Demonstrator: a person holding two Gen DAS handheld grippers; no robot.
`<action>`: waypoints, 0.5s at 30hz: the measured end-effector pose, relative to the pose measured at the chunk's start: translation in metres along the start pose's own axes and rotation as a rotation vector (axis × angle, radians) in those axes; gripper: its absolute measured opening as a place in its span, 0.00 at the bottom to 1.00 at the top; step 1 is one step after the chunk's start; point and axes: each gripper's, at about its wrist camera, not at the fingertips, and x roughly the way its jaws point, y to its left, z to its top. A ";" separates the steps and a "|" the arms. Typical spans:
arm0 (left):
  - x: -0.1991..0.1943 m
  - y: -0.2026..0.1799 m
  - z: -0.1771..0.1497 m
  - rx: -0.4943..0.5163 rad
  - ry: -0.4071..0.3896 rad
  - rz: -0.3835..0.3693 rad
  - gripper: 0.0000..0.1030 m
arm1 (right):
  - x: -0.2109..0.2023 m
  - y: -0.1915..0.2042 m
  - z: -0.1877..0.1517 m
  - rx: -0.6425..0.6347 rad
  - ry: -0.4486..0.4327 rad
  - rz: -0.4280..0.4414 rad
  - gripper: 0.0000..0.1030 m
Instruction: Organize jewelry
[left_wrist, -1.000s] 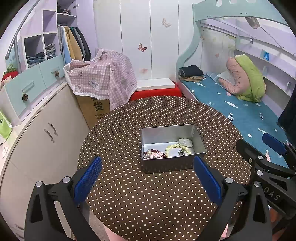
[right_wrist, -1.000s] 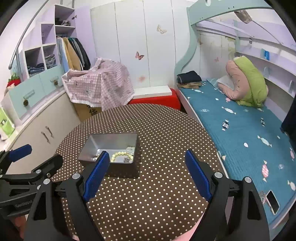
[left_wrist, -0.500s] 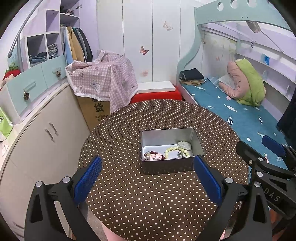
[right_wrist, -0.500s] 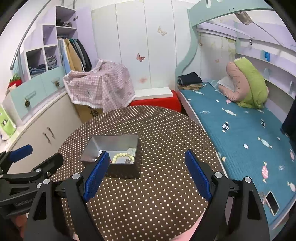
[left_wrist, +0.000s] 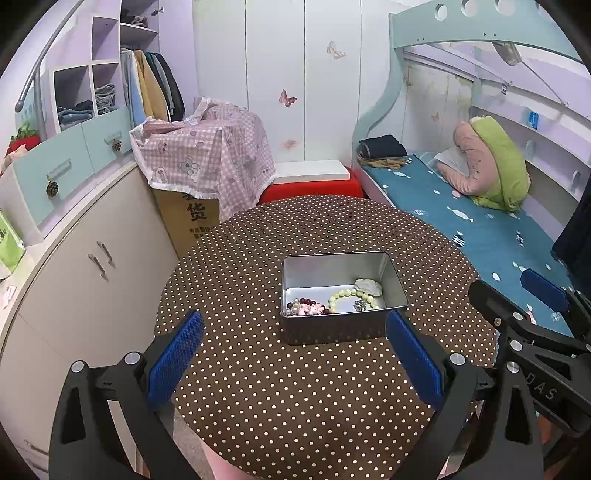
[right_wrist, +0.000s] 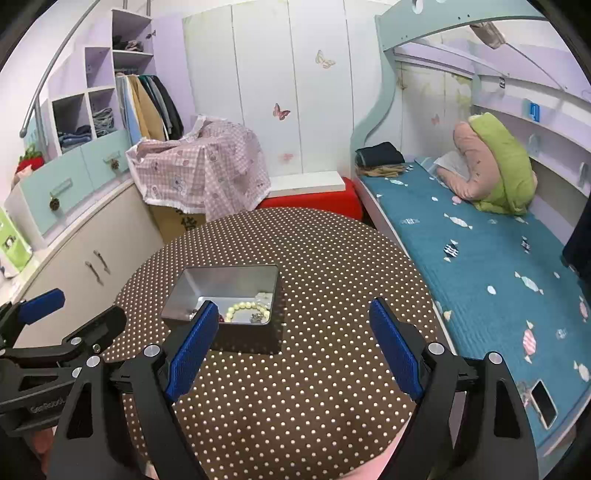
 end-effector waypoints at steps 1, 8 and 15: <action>0.000 0.000 0.000 -0.001 0.002 -0.002 0.93 | 0.000 0.000 0.000 -0.001 0.000 0.000 0.79; 0.003 0.001 0.000 -0.003 0.010 -0.003 0.93 | 0.004 0.002 0.001 0.003 0.012 0.005 0.79; 0.005 0.000 -0.001 -0.006 0.022 -0.015 0.93 | 0.007 0.002 0.001 0.008 0.020 0.007 0.79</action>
